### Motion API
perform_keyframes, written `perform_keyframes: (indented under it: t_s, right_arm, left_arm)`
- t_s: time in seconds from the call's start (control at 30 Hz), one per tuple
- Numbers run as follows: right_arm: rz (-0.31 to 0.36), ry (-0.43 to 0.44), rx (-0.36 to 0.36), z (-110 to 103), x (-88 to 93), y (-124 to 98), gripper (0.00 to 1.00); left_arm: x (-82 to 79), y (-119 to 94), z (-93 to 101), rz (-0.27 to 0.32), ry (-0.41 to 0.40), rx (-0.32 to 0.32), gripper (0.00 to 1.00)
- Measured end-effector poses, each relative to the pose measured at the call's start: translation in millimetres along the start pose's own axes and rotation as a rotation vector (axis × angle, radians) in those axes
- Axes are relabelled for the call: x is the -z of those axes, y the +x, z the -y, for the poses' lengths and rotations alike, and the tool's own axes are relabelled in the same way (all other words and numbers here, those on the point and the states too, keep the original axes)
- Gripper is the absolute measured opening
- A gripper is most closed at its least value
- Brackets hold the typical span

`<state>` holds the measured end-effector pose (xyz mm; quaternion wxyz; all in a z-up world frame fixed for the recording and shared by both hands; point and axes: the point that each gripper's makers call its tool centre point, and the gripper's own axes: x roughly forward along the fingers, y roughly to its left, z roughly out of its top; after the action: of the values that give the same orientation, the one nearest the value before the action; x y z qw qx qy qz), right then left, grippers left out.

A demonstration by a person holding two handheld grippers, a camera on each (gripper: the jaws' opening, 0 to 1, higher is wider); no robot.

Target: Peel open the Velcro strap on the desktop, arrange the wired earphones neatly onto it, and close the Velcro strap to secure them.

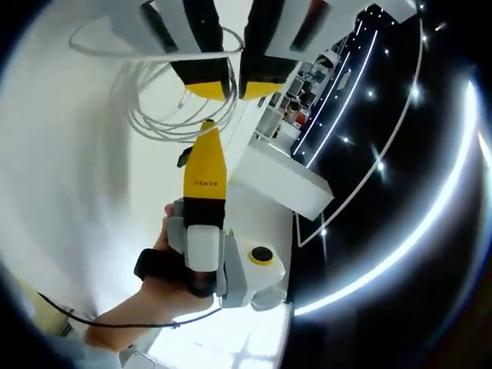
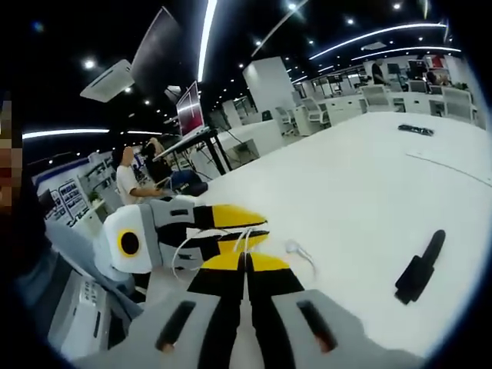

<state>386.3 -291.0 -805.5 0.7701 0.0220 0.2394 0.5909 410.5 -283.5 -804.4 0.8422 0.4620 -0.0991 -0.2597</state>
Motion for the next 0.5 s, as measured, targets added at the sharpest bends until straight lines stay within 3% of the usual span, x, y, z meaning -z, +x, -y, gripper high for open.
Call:
perform_keyframes:
  t_s: [0.5]
  right_arm:
    - [0.039, 0.032, 0.051, 15, -2.2, -13, 0.05]
  left_arm:
    - [-3.2, -4, -2.6, 0.010, 0.017, -0.023, 0.06]
